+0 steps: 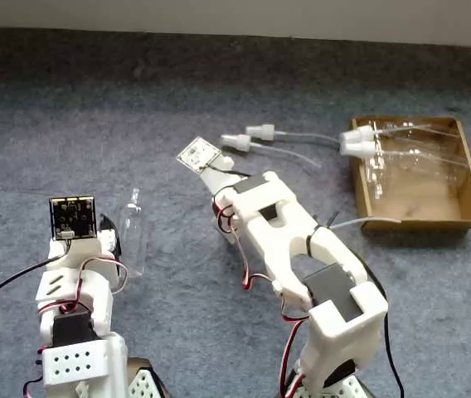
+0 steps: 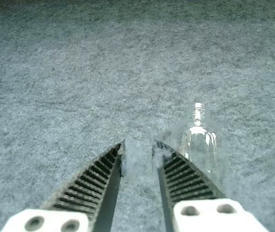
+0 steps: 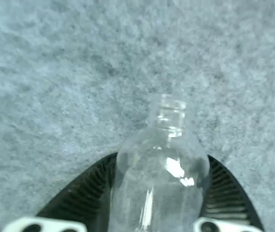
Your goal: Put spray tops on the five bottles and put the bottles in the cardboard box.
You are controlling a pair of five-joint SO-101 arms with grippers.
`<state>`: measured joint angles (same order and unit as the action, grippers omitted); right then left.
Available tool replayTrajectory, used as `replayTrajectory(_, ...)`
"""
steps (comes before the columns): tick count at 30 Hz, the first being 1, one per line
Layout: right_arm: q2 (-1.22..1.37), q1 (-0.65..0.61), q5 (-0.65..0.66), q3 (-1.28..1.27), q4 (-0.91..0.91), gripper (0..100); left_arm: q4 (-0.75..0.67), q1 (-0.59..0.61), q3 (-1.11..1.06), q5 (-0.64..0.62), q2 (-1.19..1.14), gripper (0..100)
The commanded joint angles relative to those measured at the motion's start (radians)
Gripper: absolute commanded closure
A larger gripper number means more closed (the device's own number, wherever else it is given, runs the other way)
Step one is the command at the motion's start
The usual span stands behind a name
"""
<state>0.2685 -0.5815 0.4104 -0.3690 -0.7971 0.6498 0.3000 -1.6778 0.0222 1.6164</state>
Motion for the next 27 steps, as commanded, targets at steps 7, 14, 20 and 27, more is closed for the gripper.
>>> replayTrajectory(7, 0.002, -0.045, 0.018, 0.113, -0.13, 78.5, -0.023, -0.027, -0.025, 0.008, 0.01, 93)
replayTrajectory(14, 0.002, -0.015, 0.015, 0.176, -0.274, 78.5, -0.023, -0.027, -0.025, 0.008, 0.01, 93)
replayTrajectory(20, 0.002, 0.013, 0.017, 0.177, -0.22, 78.4, -0.023, -0.027, -0.025, 0.008, 0.01, 93)
replayTrajectory(27, 0.002, 0.007, 0.018, 0.182, -0.196, 68.7, -0.02, -0.028, -0.025, 0.092, 0.008, 93)
